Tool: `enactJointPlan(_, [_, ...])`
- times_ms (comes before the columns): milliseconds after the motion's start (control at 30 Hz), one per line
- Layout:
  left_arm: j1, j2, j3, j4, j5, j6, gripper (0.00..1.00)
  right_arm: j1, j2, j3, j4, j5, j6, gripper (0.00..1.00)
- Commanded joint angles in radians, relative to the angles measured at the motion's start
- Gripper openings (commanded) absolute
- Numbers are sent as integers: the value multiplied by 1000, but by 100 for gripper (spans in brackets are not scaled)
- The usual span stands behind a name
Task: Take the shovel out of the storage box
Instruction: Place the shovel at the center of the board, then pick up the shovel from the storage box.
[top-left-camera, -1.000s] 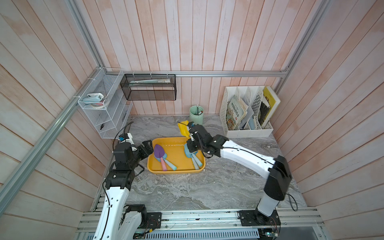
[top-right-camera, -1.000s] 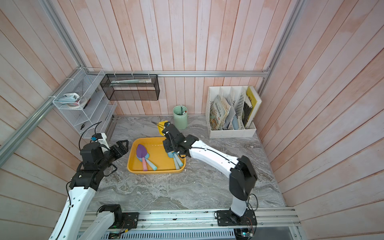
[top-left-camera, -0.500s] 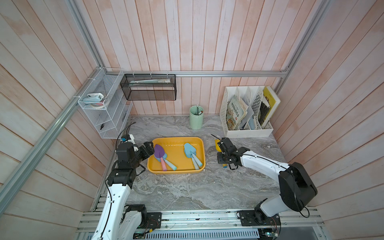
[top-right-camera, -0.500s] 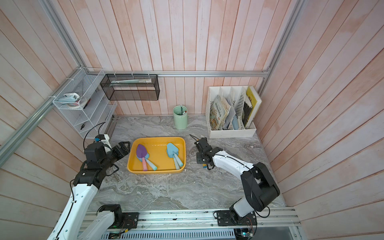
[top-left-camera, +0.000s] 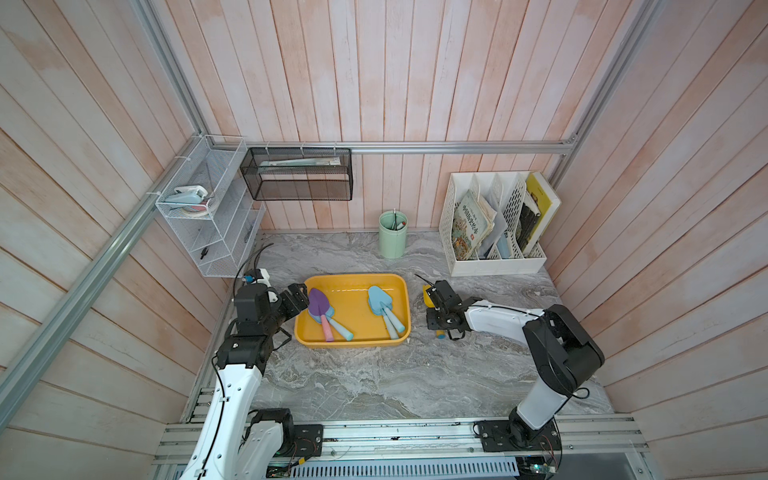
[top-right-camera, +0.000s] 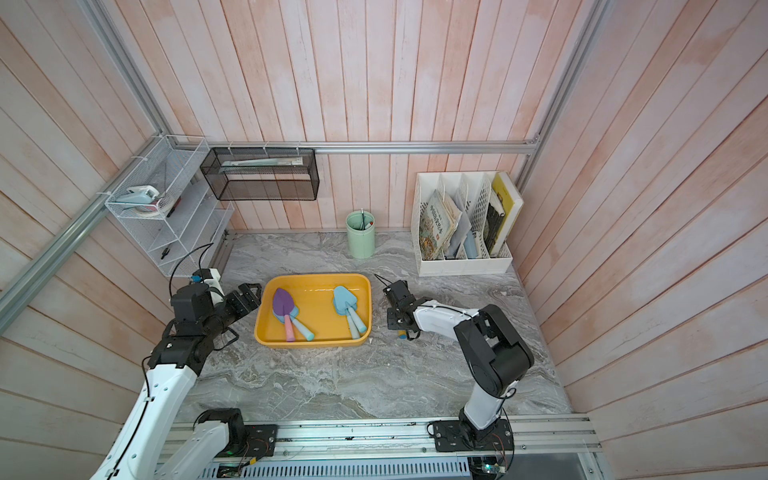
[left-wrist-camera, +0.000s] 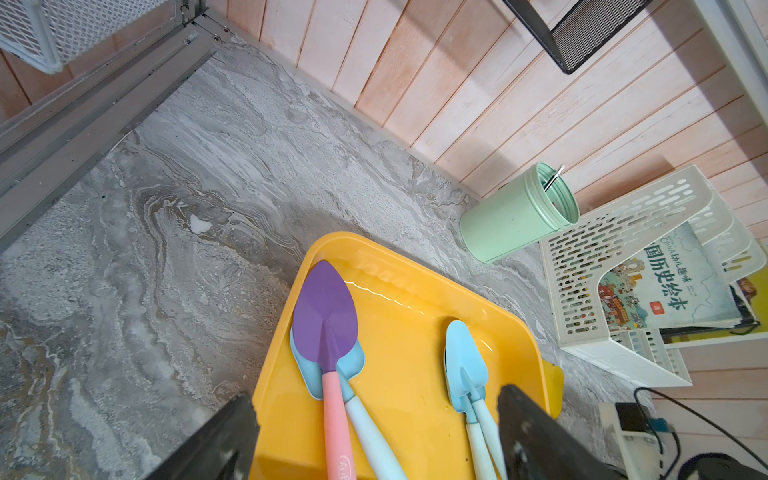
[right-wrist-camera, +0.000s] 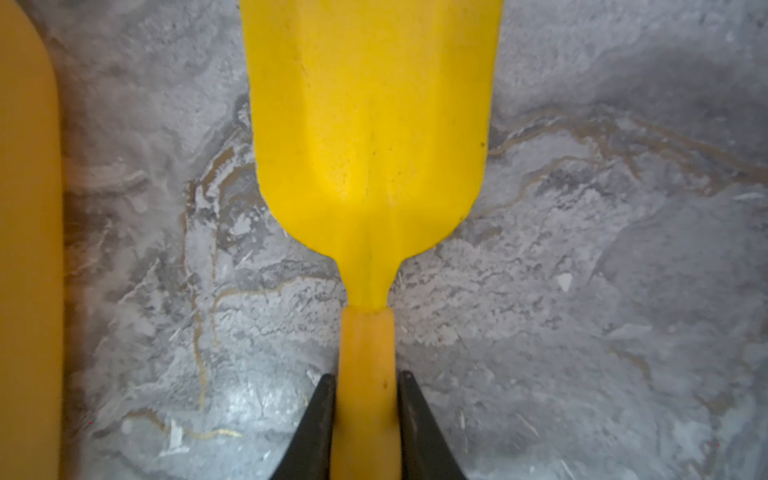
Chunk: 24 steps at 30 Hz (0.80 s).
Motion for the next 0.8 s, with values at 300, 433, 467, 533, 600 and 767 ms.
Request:
enactJointPlan(300, [-4, 16, -25, 17, 9, 21, 93, 17, -117, 178, -156, 85, -65, 63])
enactJointPlan(433, [-4, 9, -25, 9, 2, 23, 93, 51, -170, 314, -158, 65, -156, 64])
enactJointPlan(467, [-3, 4, -26, 8, 0, 23, 93, 58, -172, 336, -145, 32, -178, 64])
enactJointPlan(533, [-4, -3, -29, 7, -4, 20, 93, 60, -156, 375, -124, -109, -235, 66])
enactJointPlan(600, [-3, -10, -32, 6, -7, 17, 93, 77, -110, 429, -151, -187, -281, 65])
enactJointPlan(767, [-4, -13, -33, 1, -17, 12, 93, 175, 51, 547, -269, -182, -403, 60])
